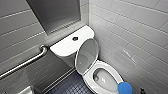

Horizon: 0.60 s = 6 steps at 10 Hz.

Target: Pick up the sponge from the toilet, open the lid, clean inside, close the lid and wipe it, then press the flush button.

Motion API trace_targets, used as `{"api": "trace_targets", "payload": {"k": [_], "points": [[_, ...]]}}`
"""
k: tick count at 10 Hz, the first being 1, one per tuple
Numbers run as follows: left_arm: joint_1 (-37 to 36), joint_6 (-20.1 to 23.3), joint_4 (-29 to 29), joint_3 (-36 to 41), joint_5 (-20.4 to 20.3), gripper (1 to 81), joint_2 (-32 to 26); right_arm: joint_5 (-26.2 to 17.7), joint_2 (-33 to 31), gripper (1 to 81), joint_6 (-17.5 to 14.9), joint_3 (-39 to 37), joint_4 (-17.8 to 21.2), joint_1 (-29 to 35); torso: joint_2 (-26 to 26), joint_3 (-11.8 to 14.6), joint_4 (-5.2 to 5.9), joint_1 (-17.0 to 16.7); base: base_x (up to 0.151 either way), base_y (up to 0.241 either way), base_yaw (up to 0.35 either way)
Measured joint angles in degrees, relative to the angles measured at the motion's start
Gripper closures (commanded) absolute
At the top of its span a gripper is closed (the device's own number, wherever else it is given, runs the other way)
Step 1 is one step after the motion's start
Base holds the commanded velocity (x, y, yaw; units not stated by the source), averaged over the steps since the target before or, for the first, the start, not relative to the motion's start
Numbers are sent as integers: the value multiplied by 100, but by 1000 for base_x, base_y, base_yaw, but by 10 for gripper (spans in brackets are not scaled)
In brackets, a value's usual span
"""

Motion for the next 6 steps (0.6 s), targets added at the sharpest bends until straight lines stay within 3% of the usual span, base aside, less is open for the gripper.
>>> {"api": "trace_targets", "payload": {"k": [6], "points": [[-2, -2, 2, 0, 0, 10, -2, -829, 1323, 811, 89, -761, -26, 868, -2, 0, -2, -2, 0, 0, 0]]}}
